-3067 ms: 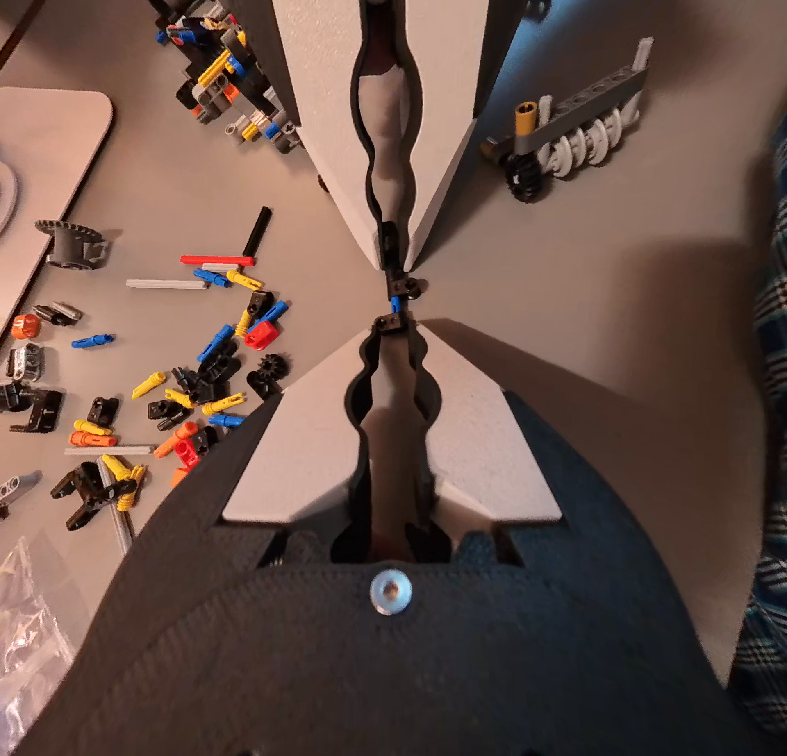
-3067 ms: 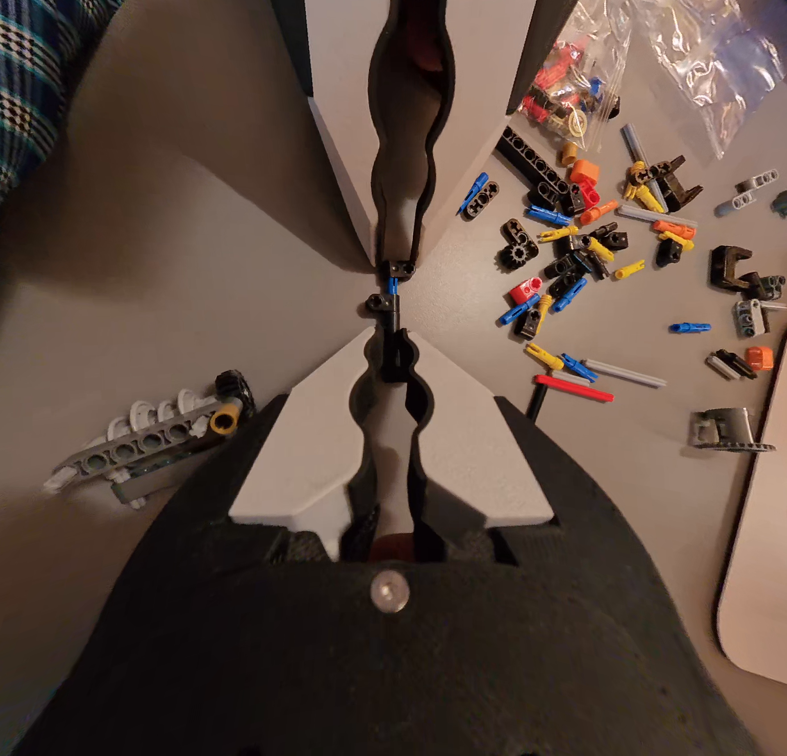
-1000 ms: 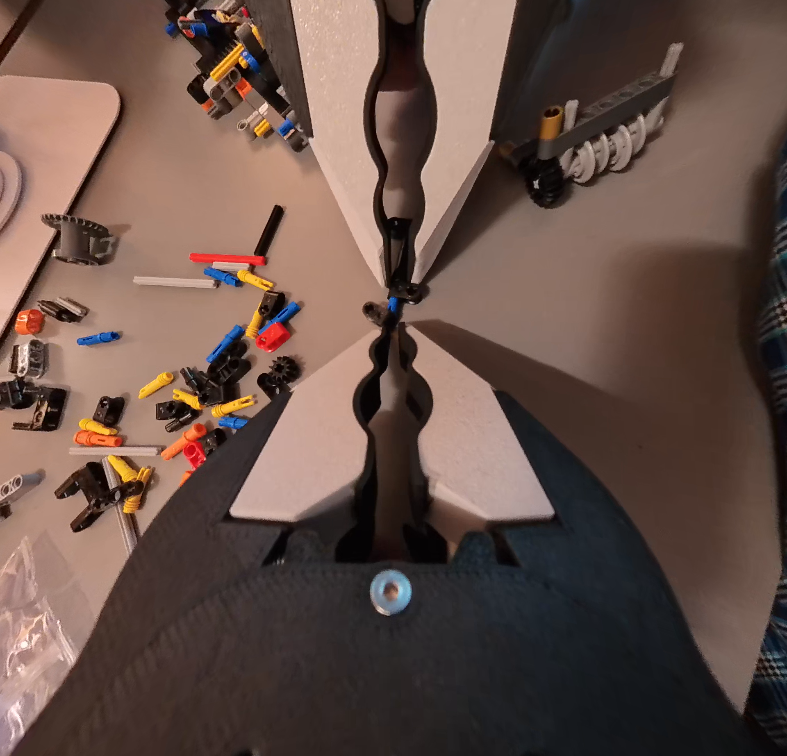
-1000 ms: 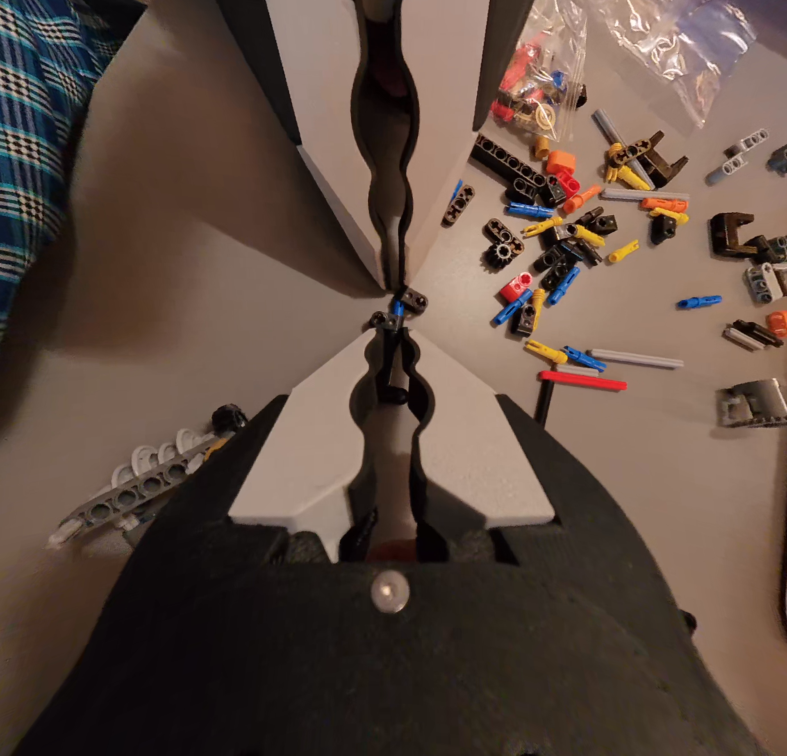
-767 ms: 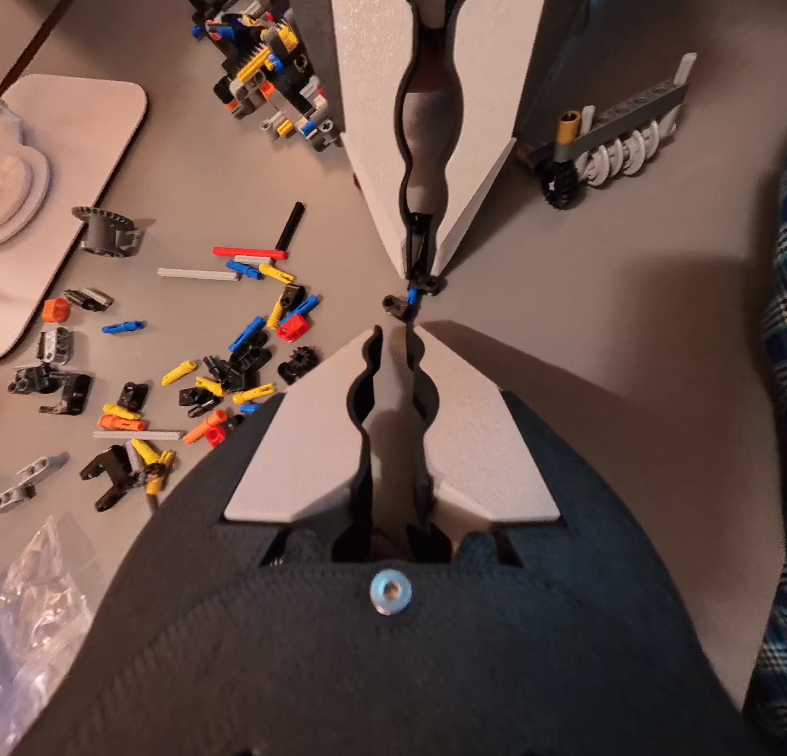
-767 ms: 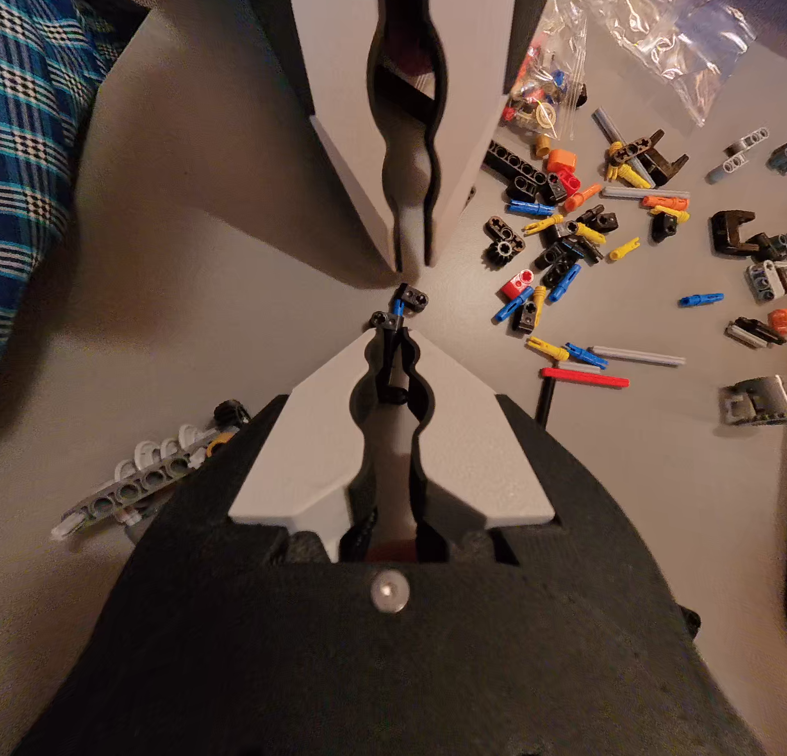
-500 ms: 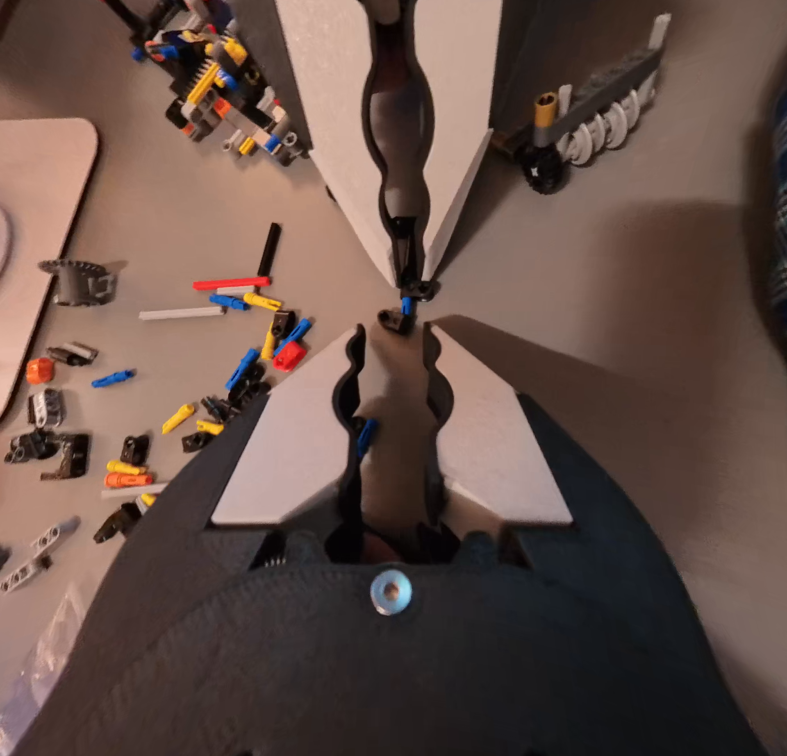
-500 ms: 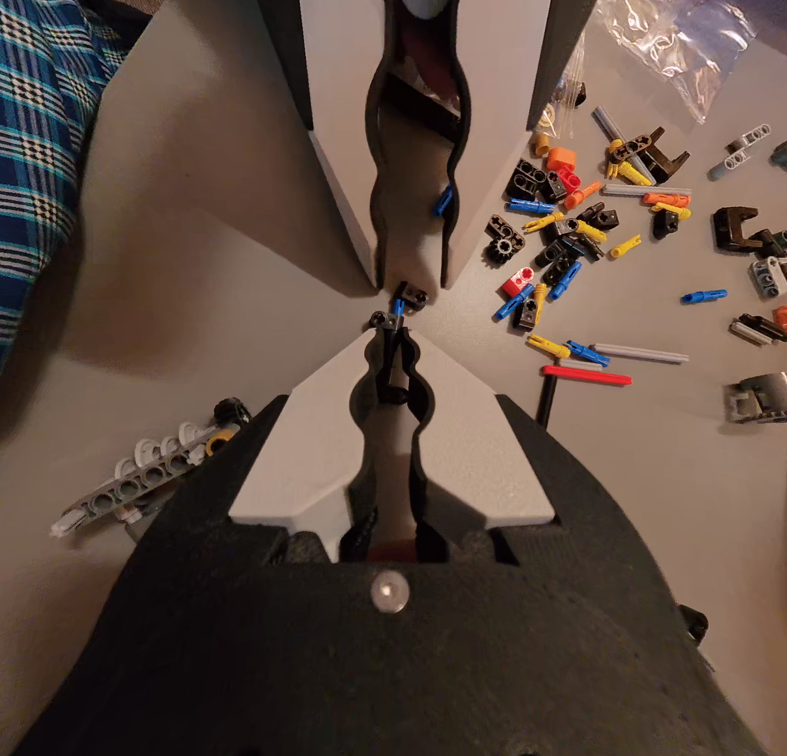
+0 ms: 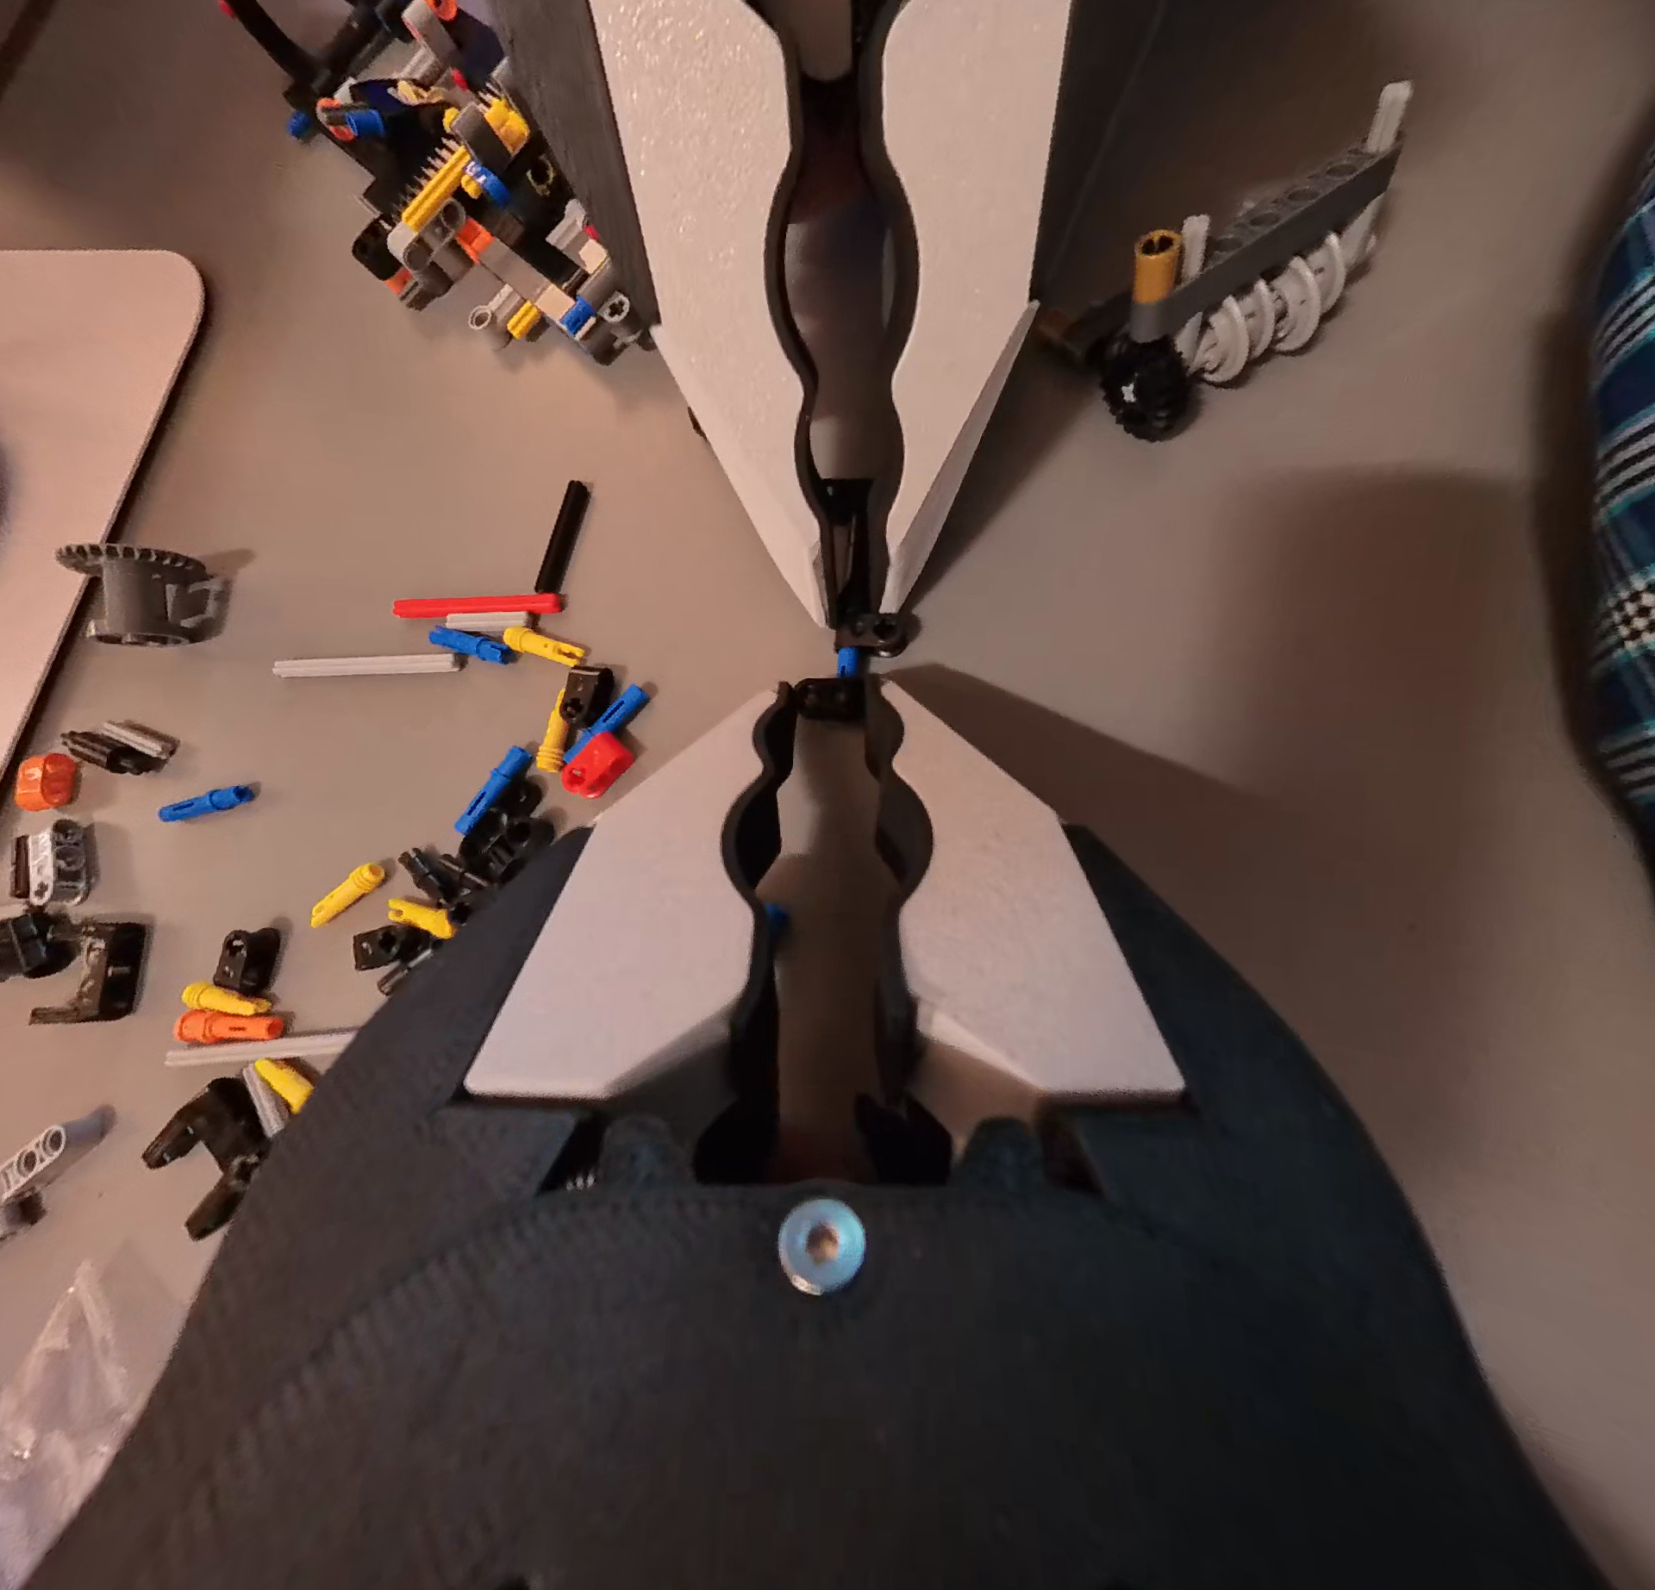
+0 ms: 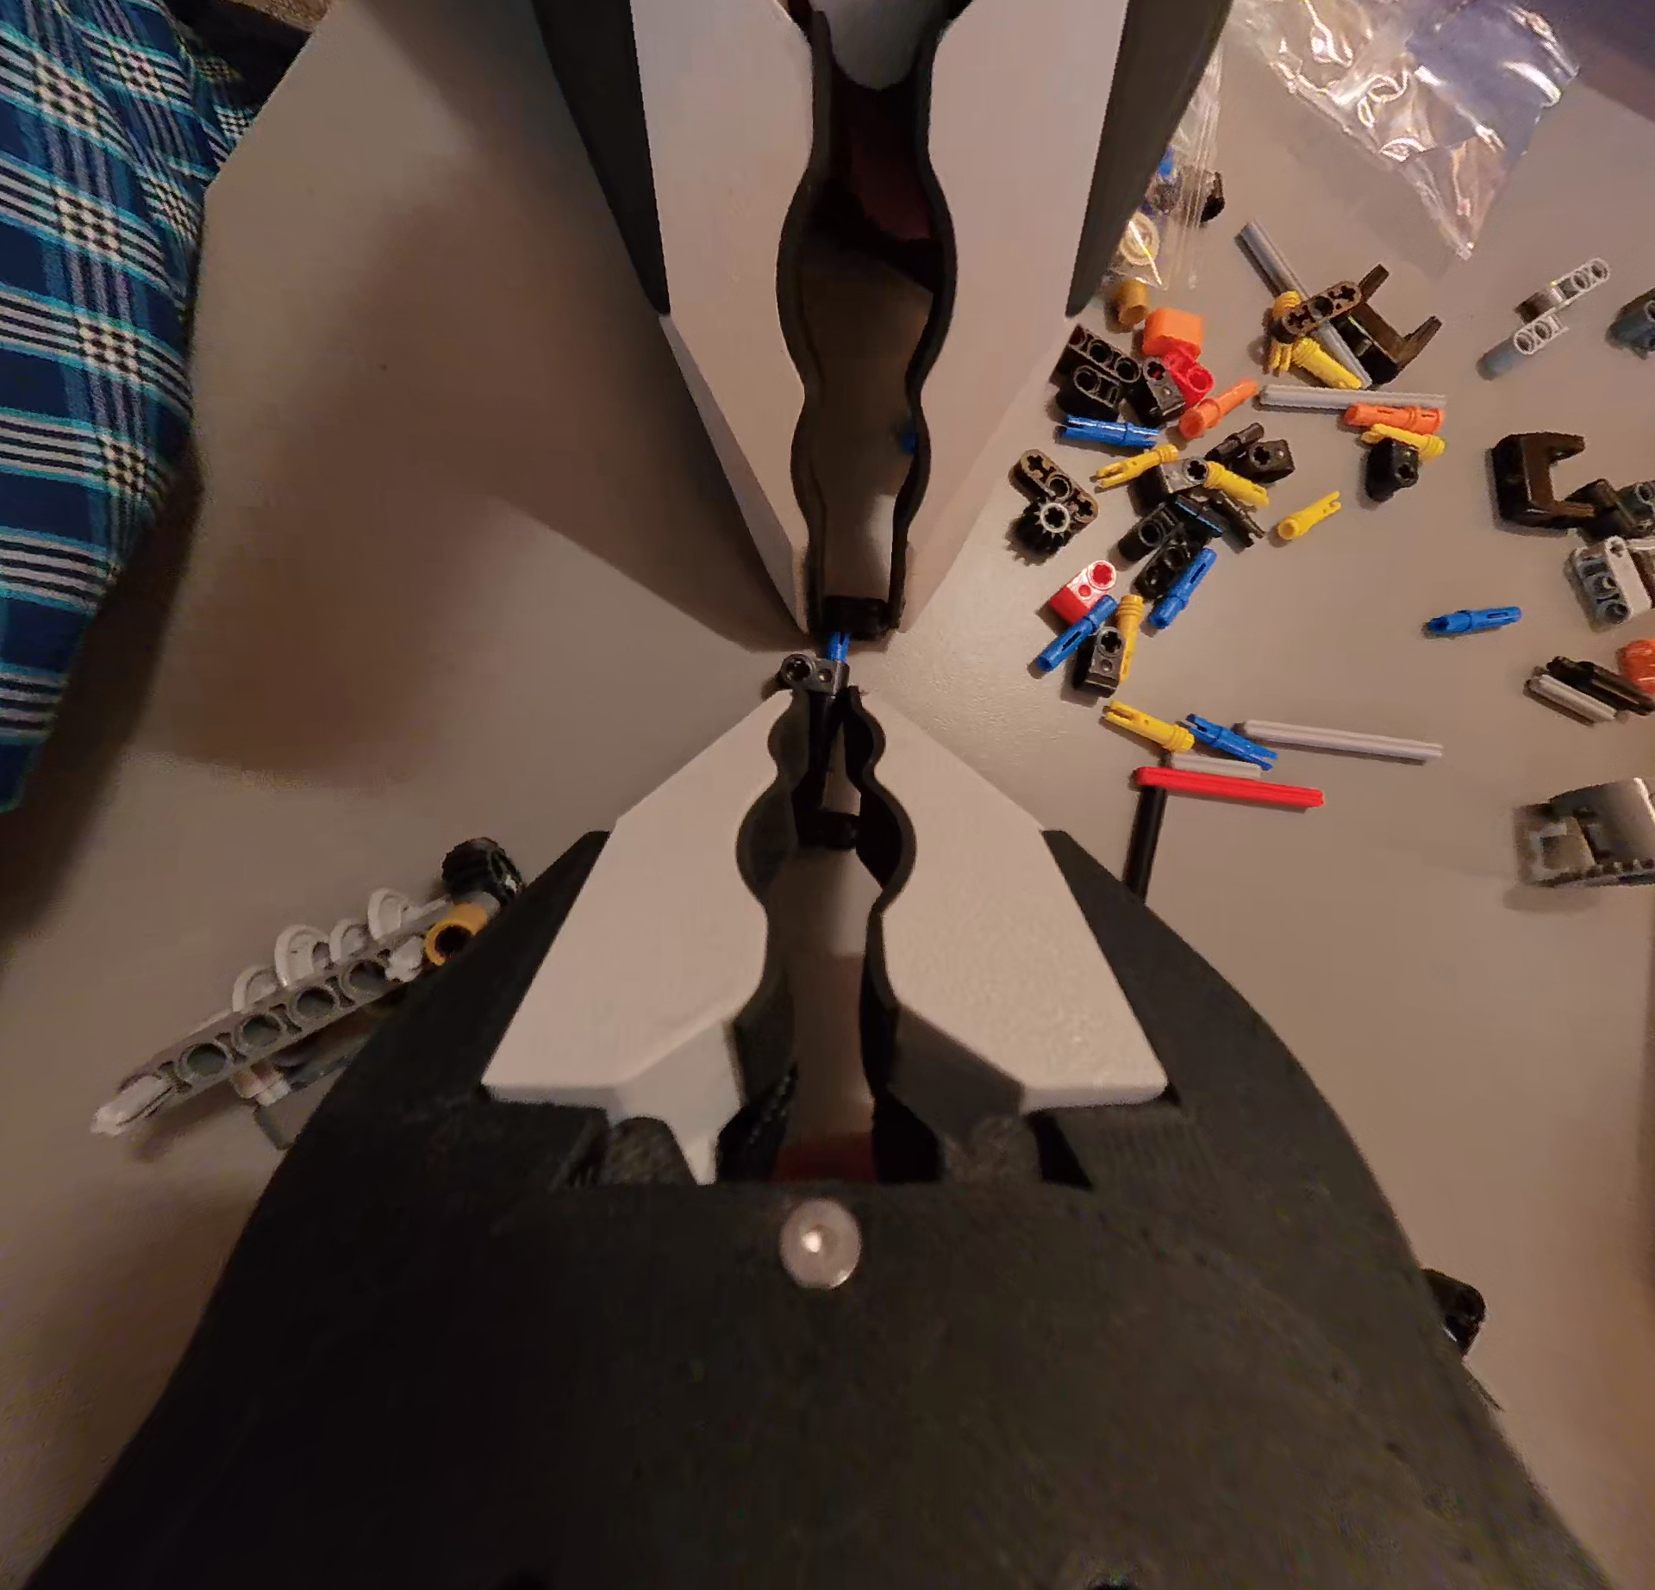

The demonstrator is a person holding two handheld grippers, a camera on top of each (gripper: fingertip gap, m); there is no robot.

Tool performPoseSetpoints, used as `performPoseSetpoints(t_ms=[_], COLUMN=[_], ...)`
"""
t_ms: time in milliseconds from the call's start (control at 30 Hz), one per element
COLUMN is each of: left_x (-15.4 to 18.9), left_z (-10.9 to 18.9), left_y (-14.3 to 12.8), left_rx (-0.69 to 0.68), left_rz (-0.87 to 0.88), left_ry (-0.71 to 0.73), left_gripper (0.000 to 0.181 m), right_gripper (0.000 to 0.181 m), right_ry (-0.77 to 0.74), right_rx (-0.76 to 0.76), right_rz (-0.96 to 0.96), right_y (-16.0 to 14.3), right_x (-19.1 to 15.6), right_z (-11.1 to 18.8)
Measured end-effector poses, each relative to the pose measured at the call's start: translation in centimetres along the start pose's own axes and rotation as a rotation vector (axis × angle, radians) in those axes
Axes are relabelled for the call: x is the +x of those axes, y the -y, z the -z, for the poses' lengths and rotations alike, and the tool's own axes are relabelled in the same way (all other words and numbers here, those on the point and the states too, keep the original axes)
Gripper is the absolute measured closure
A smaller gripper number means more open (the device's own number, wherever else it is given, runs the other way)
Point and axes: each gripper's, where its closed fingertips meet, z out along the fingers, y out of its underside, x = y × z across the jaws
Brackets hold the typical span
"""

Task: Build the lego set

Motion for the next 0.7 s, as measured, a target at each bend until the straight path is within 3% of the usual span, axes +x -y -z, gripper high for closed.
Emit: performPoseSetpoints(t_ms=[233, 700], left_x=[-0.02, 0.02], left_z=[-0.03, -0.31], left_y=[-0.02, 0.04], left_rx=[0.008, 0.029], left_rz=[-0.013, -0.071], left_ry=[0.005, -0.118], left_gripper=[0.168, 0.169], right_gripper=[0.176, 0.177], right_ry=[0.014, 0.036], right_rx=[0.008, 0.02], right_rz=[0.056, 0.116], right_y=[0.14, 0.15], right_x=[-0.03, 0.02], right_z=[-0.16, -0.54])
